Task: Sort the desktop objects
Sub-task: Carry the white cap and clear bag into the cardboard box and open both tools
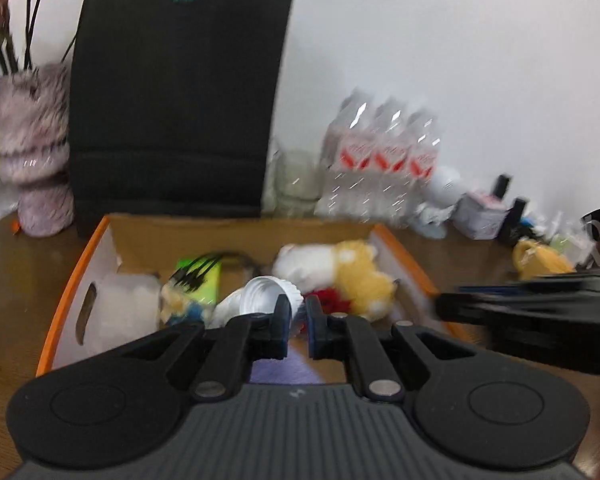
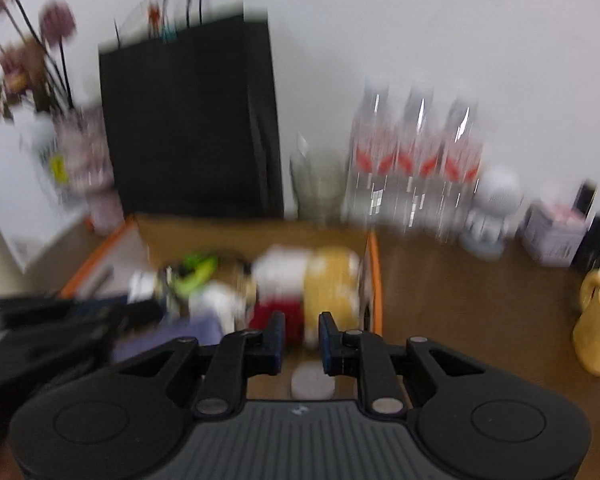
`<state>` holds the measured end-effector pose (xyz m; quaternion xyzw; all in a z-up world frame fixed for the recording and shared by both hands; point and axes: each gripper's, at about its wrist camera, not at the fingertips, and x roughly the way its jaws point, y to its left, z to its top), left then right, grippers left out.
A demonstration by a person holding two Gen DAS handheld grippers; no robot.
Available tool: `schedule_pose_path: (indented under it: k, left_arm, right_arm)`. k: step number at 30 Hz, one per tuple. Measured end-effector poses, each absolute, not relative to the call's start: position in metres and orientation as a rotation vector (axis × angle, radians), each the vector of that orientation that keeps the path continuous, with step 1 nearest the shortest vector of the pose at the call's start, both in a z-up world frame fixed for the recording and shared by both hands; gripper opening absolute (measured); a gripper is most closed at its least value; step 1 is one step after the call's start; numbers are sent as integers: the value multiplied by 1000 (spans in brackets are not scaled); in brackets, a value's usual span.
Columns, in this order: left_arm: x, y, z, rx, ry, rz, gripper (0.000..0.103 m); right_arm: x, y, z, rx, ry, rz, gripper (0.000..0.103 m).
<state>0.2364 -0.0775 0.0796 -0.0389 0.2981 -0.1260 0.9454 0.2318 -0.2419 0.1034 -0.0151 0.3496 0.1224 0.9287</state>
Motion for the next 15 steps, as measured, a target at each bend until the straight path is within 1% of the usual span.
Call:
schedule_pose_path:
  k: [1, 2, 3, 4, 5, 7, 9, 10, 11, 13, 14, 15]
  left_arm:
    - [233, -69, 77, -96, 601, -251, 9]
    - [226, -57, 77, -126, 572, -254, 9]
    - [217, -45, 77, -151, 546, -247, 9]
    - [206, -34, 75, -170, 526, -232, 9]
    - [201, -27, 75, -181, 517, -229, 9]
    - [185, -17, 71, -198, 506, -226, 9]
    - [176, -13, 71, -199, 503, -224, 9]
    - [171, -12, 72, -193, 496, -230, 9]
    - [168, -13, 75, -184, 489, -235, 9]
    - [162, -16, 79, -155, 471, -238, 9]
    - [161, -17, 80, -141, 468, -238, 9]
    - [160, -17, 82, -138, 467, -233, 9]
  right_arm:
    - [222, -245, 103, -28, 705, 272, 22]
    - [207, -250, 102, -18, 684, 292, 43]
    - [189, -255, 97, -3, 675, 302, 72]
    - [171, -259, 90, -1, 662, 321, 83]
    - [157, -261, 81, -2, 652, 333, 89]
    - [140, -260, 59, 2, 671, 339, 85]
    - [136, -251, 33, -58, 707, 321, 65]
    - [137, -245, 25, -98, 721, 303, 57]
    - [139, -241, 16, -120, 737, 297, 37]
    - [140, -239, 6, -113, 748, 317, 35]
    - [139, -239, 6, -105, 756, 332, 31]
    - [136, -240, 13, -81, 741, 348, 29]
